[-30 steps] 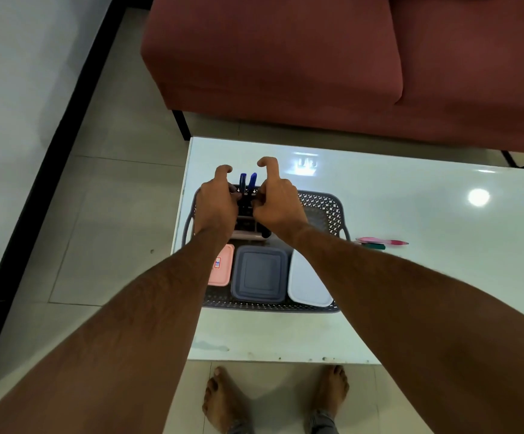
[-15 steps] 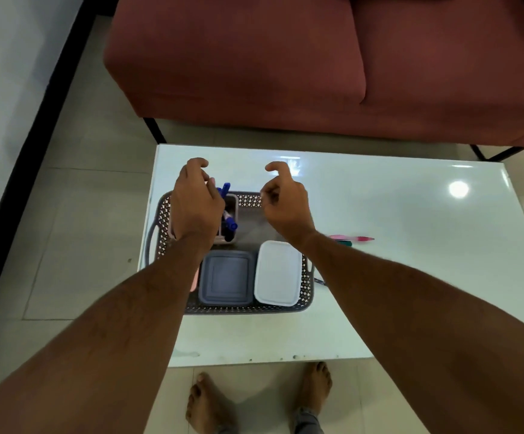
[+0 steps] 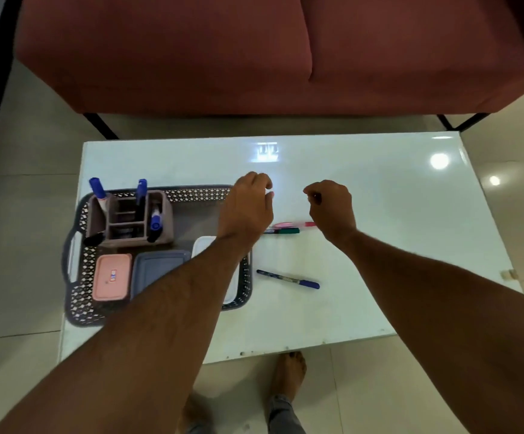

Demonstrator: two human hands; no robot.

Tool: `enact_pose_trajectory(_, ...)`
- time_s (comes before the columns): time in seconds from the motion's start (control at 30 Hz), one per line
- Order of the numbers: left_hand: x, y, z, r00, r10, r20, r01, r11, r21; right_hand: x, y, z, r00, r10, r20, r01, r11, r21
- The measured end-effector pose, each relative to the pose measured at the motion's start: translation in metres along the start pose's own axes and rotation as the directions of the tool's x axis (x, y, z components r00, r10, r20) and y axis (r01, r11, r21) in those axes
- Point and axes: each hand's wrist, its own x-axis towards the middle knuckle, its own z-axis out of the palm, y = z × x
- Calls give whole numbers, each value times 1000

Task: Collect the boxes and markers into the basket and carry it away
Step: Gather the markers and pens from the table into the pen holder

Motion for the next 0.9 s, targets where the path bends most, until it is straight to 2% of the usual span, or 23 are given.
enact_pose_trajectory(0.13, 1, 16, 40, 946, -110, 306, 61, 985, 164, -3, 39, -2, 993, 24, 118, -19, 999, -39)
enact_pose_trajectory(0.3, -6, 25, 67, 850, -251, 463, 34, 903, 428, -5, 63, 7, 971, -65, 231, 81, 995, -63)
enact_pose_trajectory(0.53, -12, 26, 88, 825, -240, 512, -39, 879, 476, -1, 67, 23, 884, -271, 380, 331, 938, -101)
enact_pose_trajectory(0.63, -11, 26, 91, 826, -216, 521, -68, 879, 471, -1, 68, 25, 870, -303, 390, 373, 920, -117)
enact_pose_trajectory(0.77, -11, 25, 93, 839, -207, 503, -41, 898, 438, 1, 70, 24, 880, -269, 393, 335, 936, -110)
enact_pose_trajectory(0.9, -12, 26, 91, 890, -172, 423, 9, 933, 359, 5, 74, 13, 953, -124, 276, 143, 989, -49)
